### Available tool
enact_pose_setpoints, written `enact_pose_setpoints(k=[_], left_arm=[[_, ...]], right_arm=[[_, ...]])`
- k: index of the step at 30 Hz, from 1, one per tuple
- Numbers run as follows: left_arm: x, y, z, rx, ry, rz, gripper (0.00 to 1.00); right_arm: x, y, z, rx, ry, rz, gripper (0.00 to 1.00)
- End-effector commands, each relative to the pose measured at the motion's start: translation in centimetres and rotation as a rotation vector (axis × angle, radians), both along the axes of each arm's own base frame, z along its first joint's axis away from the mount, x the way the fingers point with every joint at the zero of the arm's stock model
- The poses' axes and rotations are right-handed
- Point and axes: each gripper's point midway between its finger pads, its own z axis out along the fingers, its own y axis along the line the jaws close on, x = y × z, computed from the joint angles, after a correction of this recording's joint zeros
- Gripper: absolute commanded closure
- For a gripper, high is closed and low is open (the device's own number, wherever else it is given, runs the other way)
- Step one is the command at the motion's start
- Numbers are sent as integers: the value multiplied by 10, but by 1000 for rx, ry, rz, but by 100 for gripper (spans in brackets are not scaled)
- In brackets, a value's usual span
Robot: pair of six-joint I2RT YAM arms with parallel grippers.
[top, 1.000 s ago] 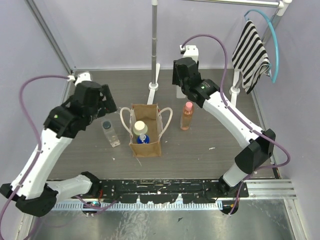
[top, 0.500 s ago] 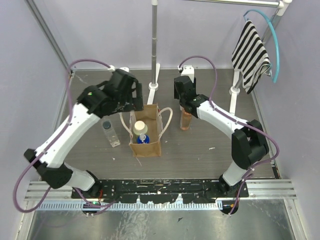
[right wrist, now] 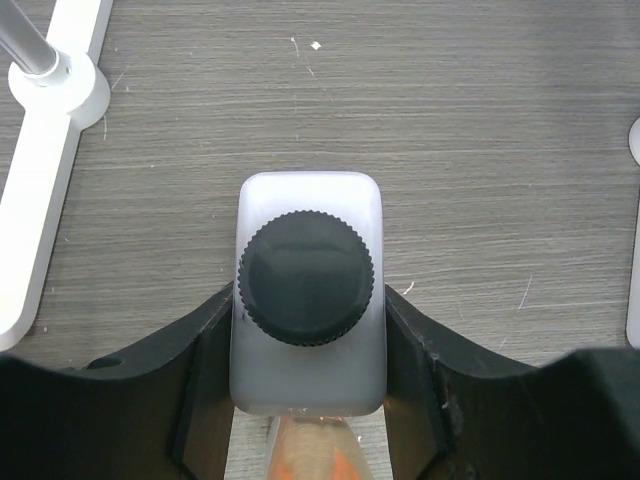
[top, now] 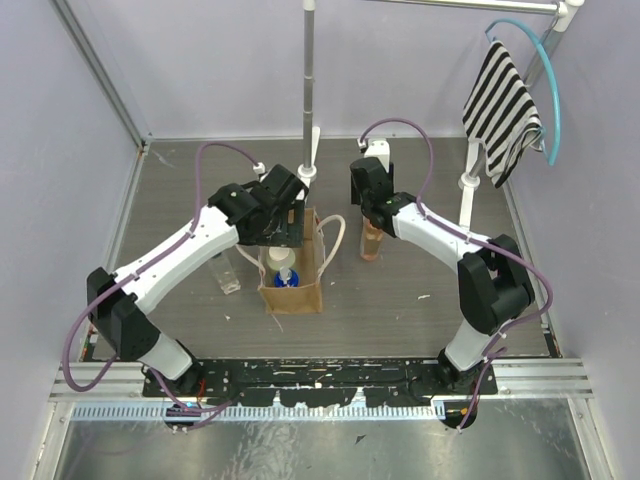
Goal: Take the personal care products out of the canvas bag
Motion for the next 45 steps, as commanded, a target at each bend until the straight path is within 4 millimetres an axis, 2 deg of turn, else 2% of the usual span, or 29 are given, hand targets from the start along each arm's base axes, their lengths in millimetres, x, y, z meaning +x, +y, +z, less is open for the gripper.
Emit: enact_pose_setpoints(k=[1,11,13,17,20,22,23,26,28,31,34,38,41,45], left_arm=[[0,-15,-15,-29,13,-17,8],[-6,-30,-44,-18,66,-45,26],[-6,-31,-47,-13,69,-47,33],[-6,-31,-52,-2,79,-48,60],[-6,-30,-52,5,80,-50,84],[-7,-28,-48,14,79,-48,90],[-7,-26,-43,20,76,-49,92],[-3,-20,-21,39,40,-43,100],[1,-18,-1,38,-1,-42,100],[8,-11,36,37,-74,-25,100],[15,0,75,46,-158,4,100],[24,16,133,32,-289,50,100],[32,41,163,53,-365,120,100],[43,79,192,40,-422,230,100]], right_arm=[[21,3,58,111,-184,-42,78],[21,-5,41,96,-146,-56,71],[21,-5,41,94,-143,-56,67],[20,-7,36,88,-128,-56,39],[18,-9,39,84,-124,-58,25],[14,-12,48,84,-138,-61,19],[10,-11,58,88,-164,-48,16],[-10,-10,97,33,-256,-46,5],[-23,-3,124,-6,-295,-33,0],[-51,23,166,16,-347,49,0],[-79,48,186,114,-351,160,0],[-110,74,188,233,-287,255,6],[-132,102,183,277,-234,350,7],[-152,134,172,304,-154,457,8]])
